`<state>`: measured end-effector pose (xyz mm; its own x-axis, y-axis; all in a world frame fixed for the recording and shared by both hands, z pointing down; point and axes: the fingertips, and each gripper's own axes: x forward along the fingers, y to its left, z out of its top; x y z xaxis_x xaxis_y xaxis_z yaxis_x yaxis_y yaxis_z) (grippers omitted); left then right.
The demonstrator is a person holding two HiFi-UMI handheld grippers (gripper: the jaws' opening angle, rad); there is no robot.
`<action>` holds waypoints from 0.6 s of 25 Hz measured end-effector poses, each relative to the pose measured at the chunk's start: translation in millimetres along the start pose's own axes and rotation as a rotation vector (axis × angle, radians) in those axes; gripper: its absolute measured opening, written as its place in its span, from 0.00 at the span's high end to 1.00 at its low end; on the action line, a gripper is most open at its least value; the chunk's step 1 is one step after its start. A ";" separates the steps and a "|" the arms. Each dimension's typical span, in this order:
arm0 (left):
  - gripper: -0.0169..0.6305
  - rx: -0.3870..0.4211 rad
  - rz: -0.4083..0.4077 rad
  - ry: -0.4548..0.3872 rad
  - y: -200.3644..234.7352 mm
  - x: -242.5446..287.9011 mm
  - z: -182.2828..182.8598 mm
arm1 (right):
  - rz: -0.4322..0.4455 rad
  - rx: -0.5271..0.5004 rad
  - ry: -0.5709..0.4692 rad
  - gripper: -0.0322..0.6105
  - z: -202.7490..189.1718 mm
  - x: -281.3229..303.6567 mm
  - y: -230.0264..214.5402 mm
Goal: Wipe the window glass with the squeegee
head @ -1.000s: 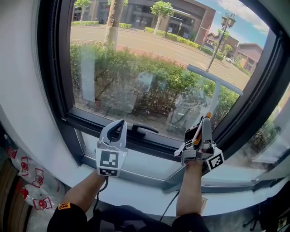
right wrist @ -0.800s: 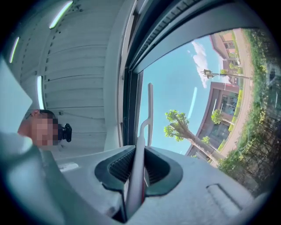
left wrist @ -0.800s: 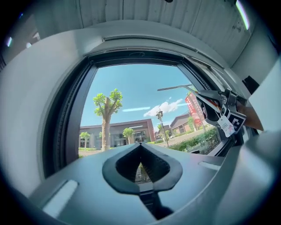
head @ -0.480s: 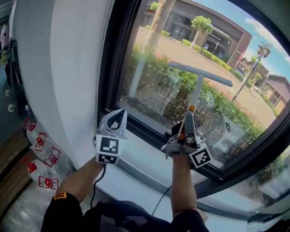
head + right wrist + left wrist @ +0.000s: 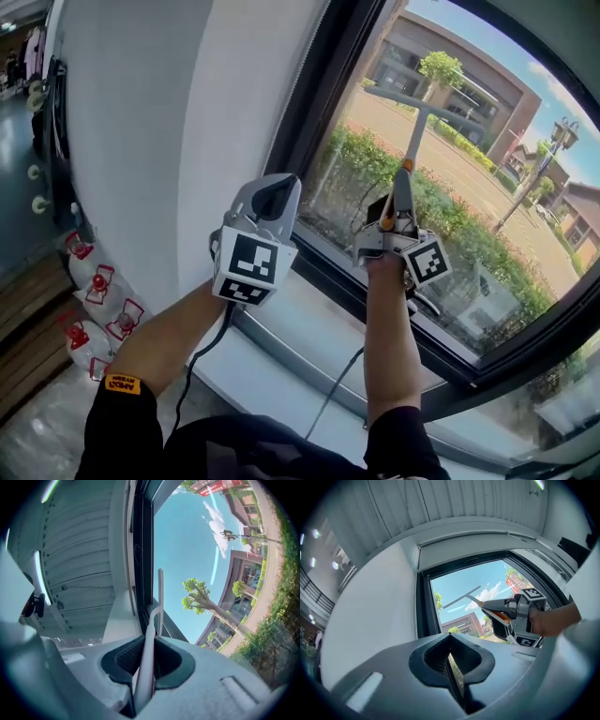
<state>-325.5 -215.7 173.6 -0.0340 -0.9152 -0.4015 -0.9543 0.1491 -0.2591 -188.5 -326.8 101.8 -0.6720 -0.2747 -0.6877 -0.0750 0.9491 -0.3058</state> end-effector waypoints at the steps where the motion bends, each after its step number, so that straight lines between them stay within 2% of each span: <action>1: 0.95 -0.001 -0.003 -0.009 2.3 1.8 2.7 | -0.007 -0.004 0.002 0.87 -3.2 7.4 -2.7; 8: 0.95 -0.013 -0.032 -0.018 1.4 13.2 -0.1 | -0.079 0.007 0.015 0.87 -20.4 23.3 -21.7; 15: 0.95 -0.074 -0.053 0.062 -11.4 9.0 -59.3 | -0.143 0.044 0.060 0.87 -65.6 -17.7 -44.7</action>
<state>-332.6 -247.9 225.1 0.0013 -0.9428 -0.3335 -0.9744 0.0737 -0.2123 -221.5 -354.2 170.8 -0.6999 -0.3959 -0.5945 -0.1416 0.8927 -0.4278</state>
